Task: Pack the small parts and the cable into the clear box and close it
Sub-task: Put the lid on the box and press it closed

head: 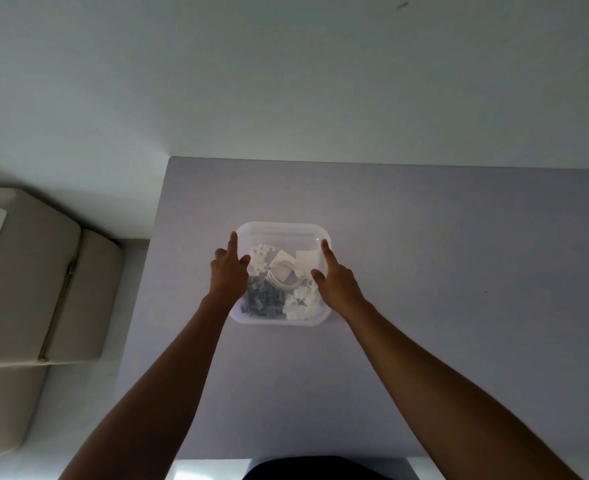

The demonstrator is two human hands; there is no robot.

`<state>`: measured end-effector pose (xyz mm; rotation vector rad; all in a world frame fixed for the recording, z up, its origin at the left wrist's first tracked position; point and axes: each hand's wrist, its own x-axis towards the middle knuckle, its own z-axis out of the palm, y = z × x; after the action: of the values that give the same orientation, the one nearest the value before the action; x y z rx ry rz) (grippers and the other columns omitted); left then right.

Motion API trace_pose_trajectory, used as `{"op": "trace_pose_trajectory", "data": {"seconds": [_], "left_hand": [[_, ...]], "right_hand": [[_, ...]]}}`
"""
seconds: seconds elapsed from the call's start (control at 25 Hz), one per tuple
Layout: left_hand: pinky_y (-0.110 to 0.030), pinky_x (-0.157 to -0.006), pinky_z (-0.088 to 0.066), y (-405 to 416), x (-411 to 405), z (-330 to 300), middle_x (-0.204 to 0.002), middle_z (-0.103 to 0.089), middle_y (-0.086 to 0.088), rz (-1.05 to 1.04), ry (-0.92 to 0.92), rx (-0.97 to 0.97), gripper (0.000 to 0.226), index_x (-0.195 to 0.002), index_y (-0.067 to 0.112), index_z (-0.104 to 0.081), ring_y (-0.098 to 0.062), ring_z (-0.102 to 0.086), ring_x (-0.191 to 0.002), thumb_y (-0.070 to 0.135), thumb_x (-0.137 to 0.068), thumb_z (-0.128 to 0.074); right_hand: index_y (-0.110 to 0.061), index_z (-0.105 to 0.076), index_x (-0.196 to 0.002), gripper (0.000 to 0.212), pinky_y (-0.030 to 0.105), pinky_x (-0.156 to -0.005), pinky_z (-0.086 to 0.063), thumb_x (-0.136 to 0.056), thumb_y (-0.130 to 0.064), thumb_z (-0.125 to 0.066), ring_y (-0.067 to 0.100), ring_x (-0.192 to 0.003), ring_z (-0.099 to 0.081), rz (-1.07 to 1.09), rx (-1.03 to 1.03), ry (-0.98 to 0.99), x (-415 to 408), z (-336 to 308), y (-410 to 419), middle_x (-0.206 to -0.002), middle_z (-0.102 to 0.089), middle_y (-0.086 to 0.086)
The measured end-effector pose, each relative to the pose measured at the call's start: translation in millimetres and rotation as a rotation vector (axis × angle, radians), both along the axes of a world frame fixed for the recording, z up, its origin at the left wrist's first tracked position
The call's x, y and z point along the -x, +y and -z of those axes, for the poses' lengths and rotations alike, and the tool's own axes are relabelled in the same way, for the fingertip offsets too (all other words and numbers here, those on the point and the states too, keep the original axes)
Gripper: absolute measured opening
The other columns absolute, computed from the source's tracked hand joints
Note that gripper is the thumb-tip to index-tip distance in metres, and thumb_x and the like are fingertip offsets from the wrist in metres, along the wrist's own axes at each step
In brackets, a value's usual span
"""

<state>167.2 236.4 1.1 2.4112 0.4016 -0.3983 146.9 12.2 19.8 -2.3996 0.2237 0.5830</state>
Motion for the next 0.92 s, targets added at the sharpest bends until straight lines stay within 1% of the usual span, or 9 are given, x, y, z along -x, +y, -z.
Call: {"op": "trace_pose_trajectory", "data": {"seconds": [0.12, 0.2, 0.28, 0.32, 0.36, 0.44, 0.52, 0.68, 0.92], "left_hand": [[-0.051, -0.104, -0.037, 5, 4, 3, -0.139, -0.043, -0.026, -0.062, 0.013, 0.066, 0.069, -0.155, 0.018, -0.014, -0.044, -0.046, -0.124, 0.036, -0.100, -0.049], [-0.052, -0.101, -0.041, 7, 12, 7, -0.140, -0.045, -0.026, -0.141, 0.094, 0.070, 0.072, -0.149, 0.007, -0.024, -0.044, -0.048, -0.124, 0.046, -0.096, -0.053], [-0.049, -0.095, -0.045, -4, 19, 12, -0.133, -0.050, -0.027, -0.135, 0.152, 0.042, 0.068, -0.138, -0.002, -0.035, -0.043, -0.052, -0.118, 0.045, -0.094, -0.057], [-0.048, -0.094, -0.045, -14, 18, 13, -0.131, -0.051, -0.027, -0.120, 0.147, 0.040, 0.066, -0.136, -0.003, -0.038, -0.042, -0.053, -0.116, 0.043, -0.093, -0.059], [-0.046, -0.094, -0.045, -26, 13, 12, -0.129, -0.052, -0.027, -0.102, 0.130, 0.040, 0.063, -0.134, -0.004, -0.041, -0.041, -0.052, -0.116, 0.041, -0.094, -0.059], [-0.043, -0.095, -0.044, -57, -4, 10, -0.127, -0.054, -0.027, -0.052, 0.076, 0.048, 0.057, -0.132, -0.004, -0.046, -0.041, -0.052, -0.116, 0.037, -0.095, -0.059], [-0.042, -0.093, -0.045, -94, -27, 9, -0.123, -0.058, -0.027, -0.019, 0.036, 0.081, 0.053, -0.128, -0.004, -0.050, -0.040, -0.054, -0.113, 0.036, -0.095, -0.059], [-0.043, -0.092, -0.049, -175, -72, 12, -0.119, -0.061, -0.025, 0.024, -0.002, 0.119, 0.051, -0.124, -0.006, -0.055, -0.040, -0.058, -0.110, 0.034, -0.093, -0.062], [-0.042, -0.093, -0.048, -254, -120, 21, -0.120, -0.059, -0.026, 0.028, -0.006, 0.141, 0.050, -0.121, -0.006, -0.055, -0.039, -0.057, -0.111, 0.034, -0.093, -0.061]], "right_hand": [[-0.030, -0.003, -0.156, 0.081, 0.042, -0.100, -0.046, -0.097, -0.036, -0.058, 0.036, -0.119, -0.059, 0.157, -0.127, -0.002, 8, 3, -9, -0.134, -0.058, 0.018], [-0.022, -0.016, -0.155, 0.085, 0.043, -0.097, -0.051, -0.089, -0.045, -0.066, 0.033, -0.113, -0.061, 0.294, -0.211, 0.078, 24, 8, -19, -0.126, -0.062, 0.017], [-0.012, -0.042, -0.142, 0.071, 0.047, -0.088, -0.057, -0.086, -0.045, -0.069, 0.029, -0.103, -0.065, 0.329, -0.254, 0.156, 37, 12, -34, -0.118, -0.065, 0.014], [-0.009, -0.051, -0.133, 0.059, 0.047, -0.083, -0.059, -0.087, -0.041, -0.070, 0.027, -0.100, -0.066, 0.336, -0.273, 0.156, 38, 12, -45, -0.117, -0.065, 0.012], [-0.007, -0.055, -0.127, 0.052, 0.047, -0.079, -0.061, -0.088, -0.036, -0.070, 0.027, -0.098, -0.066, 0.360, -0.295, 0.141, 36, 10, -56, -0.116, -0.064, 0.011], [-0.005, -0.056, -0.126, 0.047, 0.046, -0.073, -0.062, -0.089, -0.031, -0.070, 0.029, -0.097, -0.066, 0.453, -0.341, 0.112, 26, 7, -86, -0.114, -0.062, 0.010], [-0.004, -0.057, -0.125, 0.046, 0.047, -0.072, -0.062, -0.090, -0.030, -0.069, 0.030, -0.098, -0.066, 0.510, -0.337, 0.080, 8, 3, -122, -0.113, -0.062, 0.010], [-0.005, -0.061, -0.124, 0.047, 0.052, -0.082, -0.058, -0.087, -0.033, -0.069, 0.032, -0.101, -0.067, 0.526, -0.223, -0.005, -37, 7, -202, -0.116, -0.067, 0.015], [0.000, -0.059, -0.126, 0.044, 0.052, -0.089, -0.055, -0.091, -0.027, -0.066, 0.036, -0.108, -0.063, 0.514, -0.162, -0.069, -92, 14, -277, -0.121, -0.064, 0.019]]}}
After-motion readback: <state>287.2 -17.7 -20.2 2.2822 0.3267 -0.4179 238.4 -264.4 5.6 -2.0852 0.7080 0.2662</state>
